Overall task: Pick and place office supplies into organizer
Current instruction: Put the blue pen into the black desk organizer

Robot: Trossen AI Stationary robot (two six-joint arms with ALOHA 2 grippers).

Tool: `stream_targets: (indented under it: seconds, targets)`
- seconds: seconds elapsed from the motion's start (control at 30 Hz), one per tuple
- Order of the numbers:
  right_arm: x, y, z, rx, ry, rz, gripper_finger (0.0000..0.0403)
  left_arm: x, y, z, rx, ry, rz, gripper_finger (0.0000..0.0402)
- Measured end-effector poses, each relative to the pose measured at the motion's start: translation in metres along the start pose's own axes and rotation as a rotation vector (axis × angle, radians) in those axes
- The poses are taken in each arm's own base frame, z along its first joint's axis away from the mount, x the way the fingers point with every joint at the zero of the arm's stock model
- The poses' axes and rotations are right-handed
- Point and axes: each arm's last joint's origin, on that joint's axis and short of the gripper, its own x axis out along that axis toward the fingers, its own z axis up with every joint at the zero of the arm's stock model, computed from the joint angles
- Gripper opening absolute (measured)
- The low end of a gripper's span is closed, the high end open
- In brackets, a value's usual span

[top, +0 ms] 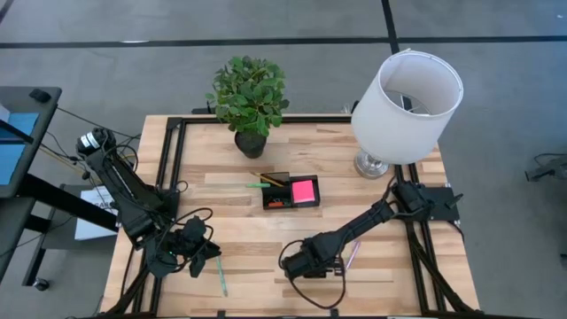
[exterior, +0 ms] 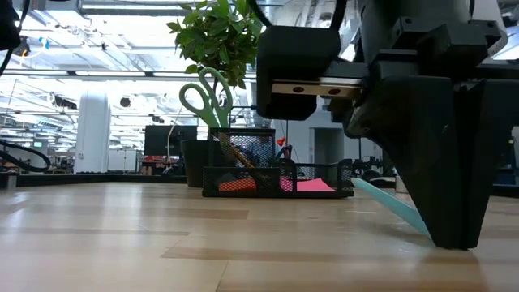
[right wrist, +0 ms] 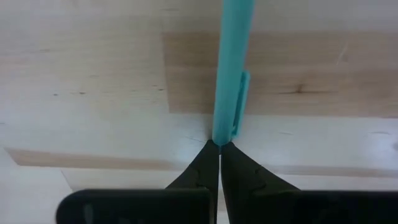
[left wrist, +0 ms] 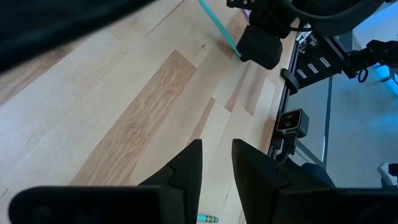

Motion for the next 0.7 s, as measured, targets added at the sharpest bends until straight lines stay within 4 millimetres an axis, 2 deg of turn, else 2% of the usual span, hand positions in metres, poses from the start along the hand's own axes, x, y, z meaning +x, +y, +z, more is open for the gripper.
stream_targets:
  seconds: [0.13, 0.43, 0.57, 0.7]
  targets:
    - [0.000, 0.000, 0.002, -0.002, 0.028, -0.024, 0.0001, 0.000, 0.000, 0.000, 0.000, 0.000, 0.000, 0.0080]
    - [-0.005, 0.001, -0.002, -0.048, -0.079, 0.008, 0.0000, 0.000, 0.000, 0.000, 0.000, 0.000, 0.000, 0.0080]
    - [-0.020, 0.003, -0.009, -0.059, -0.264, 0.014, 0.0000, 0.000, 0.000, 0.000, 0.000, 0.000, 0.000, 0.0080]
    - [-0.052, 0.008, -0.020, -0.066, -0.366, 0.037, 0.0000, 0.000, 0.000, 0.000, 0.000, 0.000, 0.000, 0.0080]
